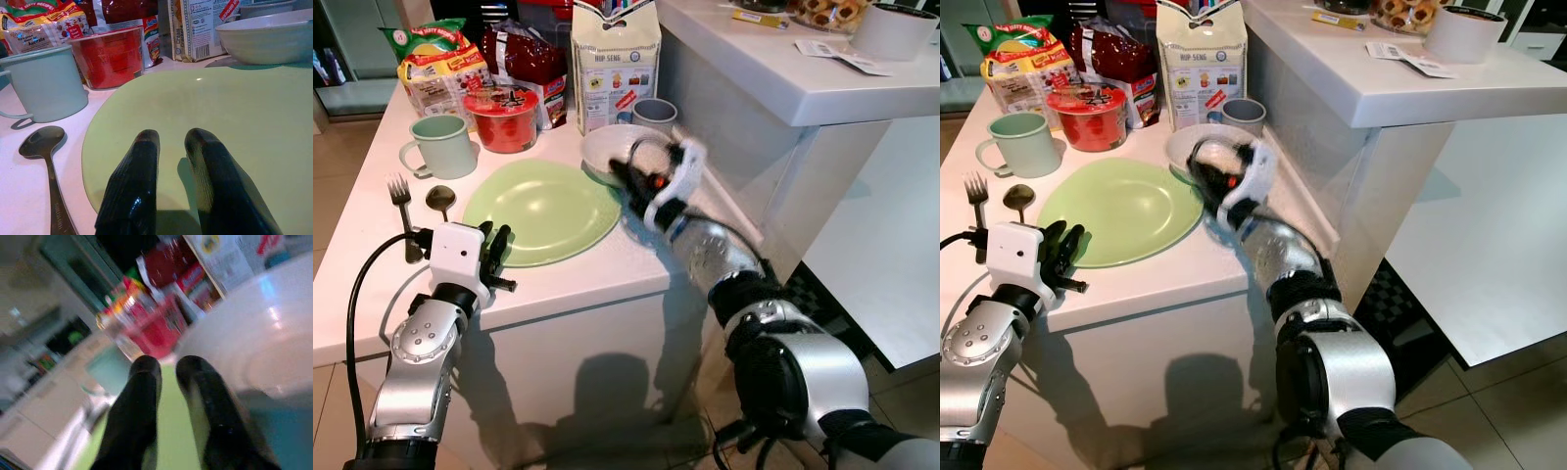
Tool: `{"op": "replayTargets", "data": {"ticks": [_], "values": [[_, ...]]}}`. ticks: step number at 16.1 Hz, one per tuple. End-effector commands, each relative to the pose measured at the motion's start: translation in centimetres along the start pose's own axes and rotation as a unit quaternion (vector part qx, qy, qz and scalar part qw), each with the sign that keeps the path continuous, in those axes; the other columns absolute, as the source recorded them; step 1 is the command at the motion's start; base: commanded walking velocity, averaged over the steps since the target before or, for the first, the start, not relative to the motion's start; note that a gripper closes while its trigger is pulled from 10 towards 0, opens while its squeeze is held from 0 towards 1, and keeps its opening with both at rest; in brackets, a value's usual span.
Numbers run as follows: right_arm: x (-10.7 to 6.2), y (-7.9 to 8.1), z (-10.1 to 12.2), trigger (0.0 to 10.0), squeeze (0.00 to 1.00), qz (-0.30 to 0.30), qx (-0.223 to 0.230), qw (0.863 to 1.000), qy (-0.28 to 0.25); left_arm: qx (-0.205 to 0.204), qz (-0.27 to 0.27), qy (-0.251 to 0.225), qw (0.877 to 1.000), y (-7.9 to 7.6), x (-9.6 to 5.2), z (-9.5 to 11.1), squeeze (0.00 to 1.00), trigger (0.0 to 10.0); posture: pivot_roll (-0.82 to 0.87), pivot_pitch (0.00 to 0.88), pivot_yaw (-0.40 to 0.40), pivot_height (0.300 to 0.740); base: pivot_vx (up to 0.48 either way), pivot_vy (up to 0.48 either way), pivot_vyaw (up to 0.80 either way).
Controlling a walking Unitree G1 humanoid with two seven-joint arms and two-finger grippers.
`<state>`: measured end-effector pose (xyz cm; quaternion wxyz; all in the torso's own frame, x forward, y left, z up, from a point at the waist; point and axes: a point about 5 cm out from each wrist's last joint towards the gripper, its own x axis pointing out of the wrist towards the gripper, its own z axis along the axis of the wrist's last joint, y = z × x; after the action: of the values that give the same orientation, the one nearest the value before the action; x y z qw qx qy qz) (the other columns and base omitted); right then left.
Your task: Setting the table
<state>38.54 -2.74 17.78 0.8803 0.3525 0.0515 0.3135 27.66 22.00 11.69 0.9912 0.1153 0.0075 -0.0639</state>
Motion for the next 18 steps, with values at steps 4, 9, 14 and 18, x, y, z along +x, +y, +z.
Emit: {"op": "replayTargets", "data": {"ticks": [4,9,14,18], "values": [[1.2,2.5,-0.2,10.0,0.00,0.030,-0.109,0.994,0.009,-0.040,-0.034,0.161,0.986,-2.4,-2.4,-6.8,0.00,10.0,0.20,0.000,-0.123,0.740,0.000,0.000,0.00],[-0.7,1.8,-3.5,10.0,1.00,0.069,-0.318,0.943,0.068,-0.039,-0.032,0.161,0.986,-2.3,-2.4,-6.8,0.00,10.0,0.20,0.000,-0.117,0.740,0.000,0.000,0.00],[-1.4,1.2,-3.1,10.0,1.00,0.062,-0.326,0.942,0.057,-0.037,-0.031,0.159,0.986,-2.1,-2.2,-6.6,0.00,10.0,0.19,0.000,-0.113,0.740,0.000,0.000,0.00],[-1.3,1.3,-2.5,10.0,1.00,0.054,-0.331,0.941,0.046,-0.035,-0.032,0.159,0.986,-2.1,-2.1,-6.6,0.00,10.0,0.19,0.000,-0.113,0.740,0.000,0.000,0.00]]}}
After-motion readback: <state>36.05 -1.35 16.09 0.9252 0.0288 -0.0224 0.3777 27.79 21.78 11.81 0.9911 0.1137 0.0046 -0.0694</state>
